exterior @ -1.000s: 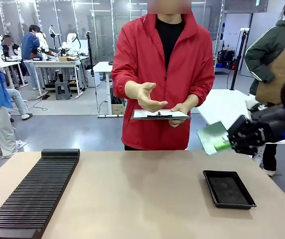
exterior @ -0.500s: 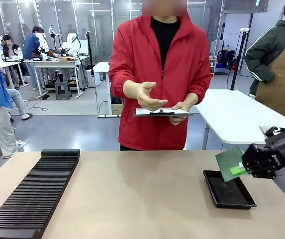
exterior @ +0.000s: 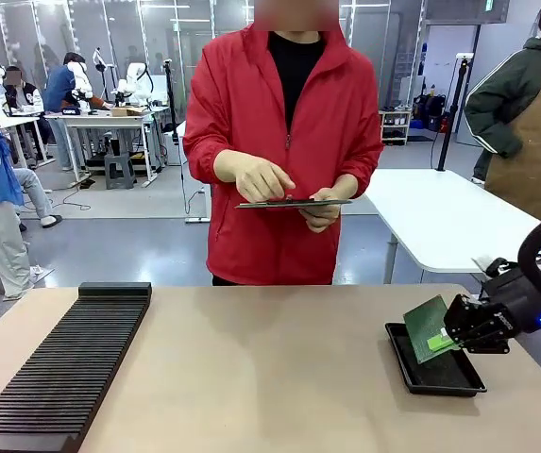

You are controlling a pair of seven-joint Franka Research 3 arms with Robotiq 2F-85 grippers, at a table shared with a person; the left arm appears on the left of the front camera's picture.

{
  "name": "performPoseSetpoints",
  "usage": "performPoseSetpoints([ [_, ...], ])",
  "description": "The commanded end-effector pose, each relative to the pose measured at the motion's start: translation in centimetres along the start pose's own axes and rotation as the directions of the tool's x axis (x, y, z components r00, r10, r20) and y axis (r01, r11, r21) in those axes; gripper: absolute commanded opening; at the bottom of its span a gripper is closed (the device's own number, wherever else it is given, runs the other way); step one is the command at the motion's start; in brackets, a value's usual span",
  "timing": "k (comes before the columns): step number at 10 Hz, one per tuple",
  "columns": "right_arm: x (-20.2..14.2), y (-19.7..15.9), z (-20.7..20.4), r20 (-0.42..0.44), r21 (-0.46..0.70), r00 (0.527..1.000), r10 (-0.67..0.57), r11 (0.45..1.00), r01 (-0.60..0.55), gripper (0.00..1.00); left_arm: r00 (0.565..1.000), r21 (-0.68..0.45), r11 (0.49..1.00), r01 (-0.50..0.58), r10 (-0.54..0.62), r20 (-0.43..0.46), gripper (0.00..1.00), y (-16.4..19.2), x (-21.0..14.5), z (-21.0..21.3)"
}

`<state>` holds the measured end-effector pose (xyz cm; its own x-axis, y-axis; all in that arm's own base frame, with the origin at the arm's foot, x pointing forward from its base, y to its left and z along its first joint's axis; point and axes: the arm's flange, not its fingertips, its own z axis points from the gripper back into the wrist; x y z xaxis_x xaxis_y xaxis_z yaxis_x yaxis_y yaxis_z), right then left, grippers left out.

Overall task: Inspect the PCB.
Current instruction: Place the Blank PCB in the ESD tray.

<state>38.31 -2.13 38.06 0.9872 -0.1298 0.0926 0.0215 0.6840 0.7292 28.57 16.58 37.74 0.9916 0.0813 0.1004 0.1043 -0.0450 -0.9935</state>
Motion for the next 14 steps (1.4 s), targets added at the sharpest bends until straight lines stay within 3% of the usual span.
performPoseSetpoints([
  [1, -0.2, 0.0, 0.8, 0.014, 0.002, 1.000, -0.001, 1.000, 0.001, 0.03, 1.000, 0.022, 1.000, -0.018, 0.018, 0.006, 1.00, -0.4, 0.1, 0.0],
  [5, 0.0, -0.2, 0.7, 0.017, 0.005, 1.000, -0.004, 1.000, 0.004, 0.03, 1.000, 0.022, 1.000, -0.018, 0.018, 0.006, 1.00, -0.4, 0.1, 0.0],
  [9, 2.8, -3.3, -1.8, -0.009, -0.126, 1.000, 0.001, 0.992, -0.002, 0.03, 1.000, 0.022, 1.000, -0.018, 0.018, 0.006, 1.00, -0.4, 0.1, 0.0],
  [14, 5.7, -5.4, -3.5, -0.028, -0.113, 1.000, 0.002, 0.994, -0.005, 0.03, 1.000, 0.022, 1.000, -0.018, 0.018, 0.006, 1.00, -0.4, 0.1, 0.0],
])
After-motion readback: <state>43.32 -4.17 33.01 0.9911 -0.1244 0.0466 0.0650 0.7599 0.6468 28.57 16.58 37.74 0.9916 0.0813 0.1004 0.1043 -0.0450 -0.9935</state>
